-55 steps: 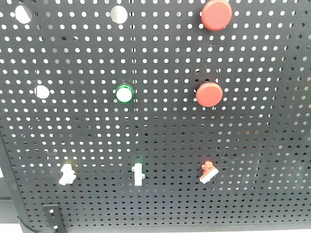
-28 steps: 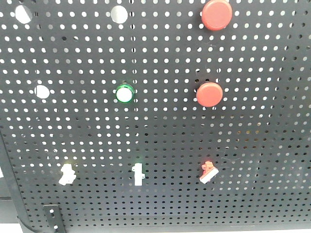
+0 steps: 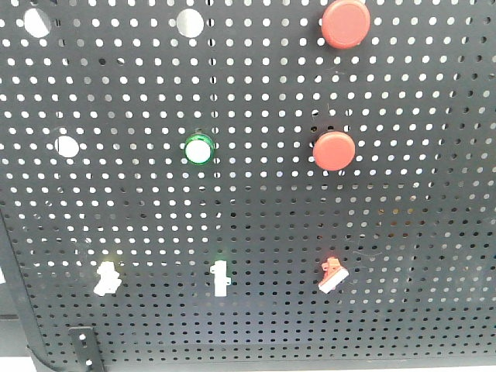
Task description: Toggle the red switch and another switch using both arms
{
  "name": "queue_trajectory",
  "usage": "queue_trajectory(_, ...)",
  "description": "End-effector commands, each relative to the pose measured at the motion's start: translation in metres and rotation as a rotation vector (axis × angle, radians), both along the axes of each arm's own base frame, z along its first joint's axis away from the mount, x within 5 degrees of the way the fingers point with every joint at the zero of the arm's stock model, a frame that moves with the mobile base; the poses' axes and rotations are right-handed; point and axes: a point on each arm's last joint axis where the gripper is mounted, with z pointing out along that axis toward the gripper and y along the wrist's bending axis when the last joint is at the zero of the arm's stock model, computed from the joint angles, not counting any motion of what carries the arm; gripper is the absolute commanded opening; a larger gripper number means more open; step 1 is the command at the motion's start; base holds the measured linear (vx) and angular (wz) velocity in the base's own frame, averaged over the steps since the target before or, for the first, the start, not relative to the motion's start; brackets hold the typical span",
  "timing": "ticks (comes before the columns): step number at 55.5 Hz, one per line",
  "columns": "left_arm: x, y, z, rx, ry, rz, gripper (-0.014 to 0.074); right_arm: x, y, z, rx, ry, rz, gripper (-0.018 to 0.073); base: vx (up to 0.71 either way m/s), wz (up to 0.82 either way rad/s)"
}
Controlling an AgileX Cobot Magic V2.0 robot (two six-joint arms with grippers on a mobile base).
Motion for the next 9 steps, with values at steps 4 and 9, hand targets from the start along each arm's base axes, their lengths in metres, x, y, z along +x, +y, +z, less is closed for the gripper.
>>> queue_trajectory(4,-0.0001,0.0001,0.0019,-0.016,-0.078,0.003,0.0002,0.0000,0.0003,0.0060,-0.011,-0.084,0.003,-0.0006,0.00,0.00)
queue_trajectory(9,-0.0001,0.0001,0.0019,-0.016,-0.078,0.003,0.0002,0.0000,0.0003,0.0060,-0.011,-0.084,0.003,-0.0006,0.00,0.00)
